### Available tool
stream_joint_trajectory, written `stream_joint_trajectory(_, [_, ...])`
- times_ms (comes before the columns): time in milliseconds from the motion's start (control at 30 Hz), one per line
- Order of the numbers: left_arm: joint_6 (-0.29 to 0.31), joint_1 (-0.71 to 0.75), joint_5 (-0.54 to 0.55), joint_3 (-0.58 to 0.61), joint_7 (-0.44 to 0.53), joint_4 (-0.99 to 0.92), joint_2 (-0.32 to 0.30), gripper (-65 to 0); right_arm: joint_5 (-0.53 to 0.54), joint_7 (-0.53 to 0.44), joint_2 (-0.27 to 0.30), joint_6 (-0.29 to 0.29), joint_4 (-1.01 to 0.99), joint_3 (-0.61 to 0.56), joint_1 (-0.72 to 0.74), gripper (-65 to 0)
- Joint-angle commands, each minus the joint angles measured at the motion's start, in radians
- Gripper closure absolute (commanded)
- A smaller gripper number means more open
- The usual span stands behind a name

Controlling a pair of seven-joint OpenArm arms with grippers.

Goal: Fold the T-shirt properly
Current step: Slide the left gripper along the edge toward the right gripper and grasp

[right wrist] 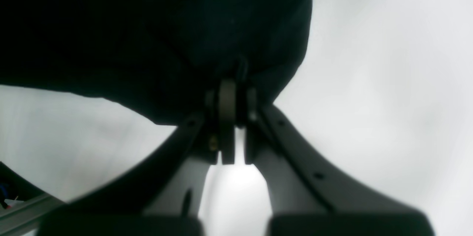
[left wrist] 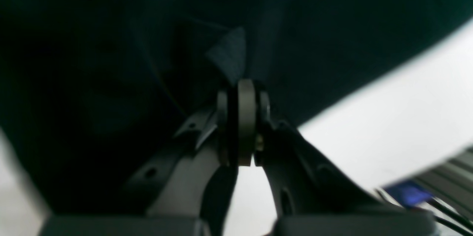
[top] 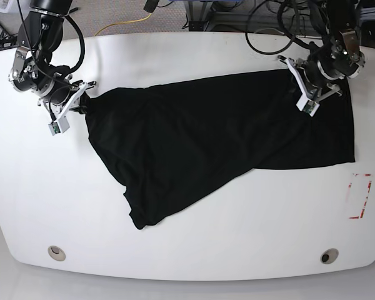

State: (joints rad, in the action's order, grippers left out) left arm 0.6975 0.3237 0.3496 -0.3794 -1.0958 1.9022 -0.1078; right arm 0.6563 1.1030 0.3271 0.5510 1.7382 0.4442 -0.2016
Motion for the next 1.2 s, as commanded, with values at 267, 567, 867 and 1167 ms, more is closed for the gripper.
stream_joint_trajectory(267, [0.001, -0.015, 0.007, 0.000, 0.019, 0.032, -0.034, 0.0, 0.013, -0.016, 0.017, 0.004, 0.015, 0.008, 0.024, 0.0])
stream_joint_trajectory(567, [0.001, -0.008, 0.009, 0.030, 0.019, 0.032, -0.036, -13.9, 0.013, -0.016, 0.017, 0.004, 0.013, 0.006, 0.027, 0.0])
stream_joint_trajectory(867, [0.001, -0.011, 0.006, 0.030, 0.019, 0.030, -0.037, -14.4, 0.013, -0.016, 0.017, 0.004, 0.013, 0.006, 0.023, 0.0])
stream_joint_trajectory(1167, [0.001, -0.016, -0.148, 0.079, 0.019, 0.030, -0.056, -14.6, 0.015, -0.016, 0.017, 0.004, 0.013, 0.006, 0.023, 0.0])
